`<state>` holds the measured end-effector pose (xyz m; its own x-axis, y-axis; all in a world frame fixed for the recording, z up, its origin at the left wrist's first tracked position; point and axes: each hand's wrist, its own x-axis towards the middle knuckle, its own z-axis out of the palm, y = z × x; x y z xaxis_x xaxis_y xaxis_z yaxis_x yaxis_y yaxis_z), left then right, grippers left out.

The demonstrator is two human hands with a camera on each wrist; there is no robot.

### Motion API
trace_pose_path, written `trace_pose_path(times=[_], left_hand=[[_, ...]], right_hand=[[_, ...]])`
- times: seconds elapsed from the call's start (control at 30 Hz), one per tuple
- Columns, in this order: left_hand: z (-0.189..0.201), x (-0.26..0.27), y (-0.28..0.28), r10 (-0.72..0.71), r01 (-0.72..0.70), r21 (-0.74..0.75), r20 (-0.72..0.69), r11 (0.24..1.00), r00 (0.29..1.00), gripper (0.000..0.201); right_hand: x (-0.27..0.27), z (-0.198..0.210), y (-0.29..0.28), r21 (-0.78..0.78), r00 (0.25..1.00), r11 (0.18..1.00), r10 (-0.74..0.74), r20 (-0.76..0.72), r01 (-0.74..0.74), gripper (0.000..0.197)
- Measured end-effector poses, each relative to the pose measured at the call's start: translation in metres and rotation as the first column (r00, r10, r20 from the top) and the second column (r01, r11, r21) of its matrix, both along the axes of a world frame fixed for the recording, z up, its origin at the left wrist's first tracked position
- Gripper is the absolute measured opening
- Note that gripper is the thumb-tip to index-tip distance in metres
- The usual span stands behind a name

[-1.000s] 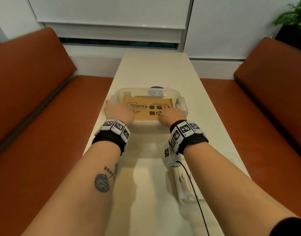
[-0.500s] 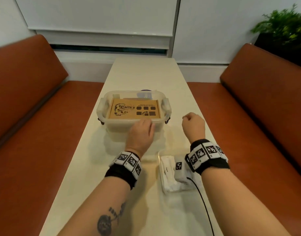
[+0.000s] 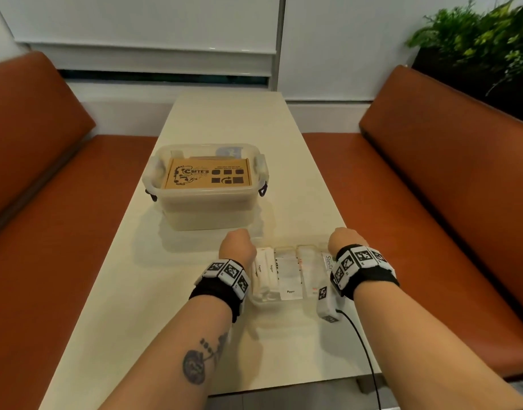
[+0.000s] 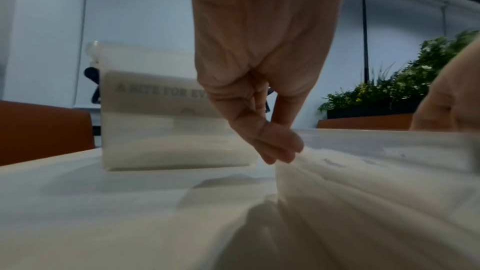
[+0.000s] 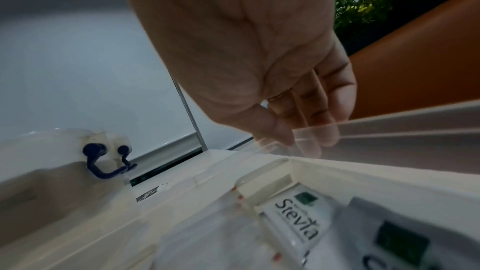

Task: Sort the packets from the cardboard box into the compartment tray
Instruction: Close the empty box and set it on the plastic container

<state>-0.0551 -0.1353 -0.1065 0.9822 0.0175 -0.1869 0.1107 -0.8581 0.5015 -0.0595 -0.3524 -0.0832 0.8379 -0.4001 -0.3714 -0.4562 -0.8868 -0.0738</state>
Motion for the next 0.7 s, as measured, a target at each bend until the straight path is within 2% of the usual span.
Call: trace_pose_path(times=[0.3, 0.53, 0.7], left_hand=[[0.000, 0.004, 0.049, 0.055, -0.056, 0.138, 0.015, 0.989, 0.998, 0.026], [-0.002, 0.001, 0.095, 0.137, -0.140, 0.147, 0.031, 0.979, 0.990, 0.024], [-0.001, -0.005, 0.106, 0.139, -0.142, 0.139, 0.031, 0.980, 0.990, 0.025]], right_hand=[[0.002, -0.002, 0.038, 0.033, 0.983, 0.983, 0.176, 0.056, -0.178, 0.032], [0.009, -0.005, 0.082, 0.071, 0.970, 0.968, 0.235, 0.053, -0.239, 0.031], [0.006, -0.005, 0.089, 0.053, 0.956, 0.955, 0.291, 0.042, -0.293, 0.032]])
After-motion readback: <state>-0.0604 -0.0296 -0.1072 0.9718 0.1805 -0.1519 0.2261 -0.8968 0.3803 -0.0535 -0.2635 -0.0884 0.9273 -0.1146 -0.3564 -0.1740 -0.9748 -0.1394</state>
